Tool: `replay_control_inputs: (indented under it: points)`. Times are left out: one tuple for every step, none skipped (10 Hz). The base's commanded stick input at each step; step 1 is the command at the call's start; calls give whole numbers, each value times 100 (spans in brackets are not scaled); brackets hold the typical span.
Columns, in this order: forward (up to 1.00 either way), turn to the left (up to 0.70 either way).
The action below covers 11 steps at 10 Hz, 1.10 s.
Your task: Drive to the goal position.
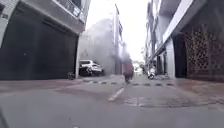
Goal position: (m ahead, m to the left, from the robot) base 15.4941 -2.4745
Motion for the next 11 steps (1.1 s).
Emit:
replay_control_inputs:
  points:
    - [100, 0]
    - [100, -19]
    - [100, -34]
    - [100, -40]
    - [100, -40]
    - [100, -40]
    - [100, -40]
    - [100, -40]
    - [100, -40]
    - [100, -40]
    - [100, -35]
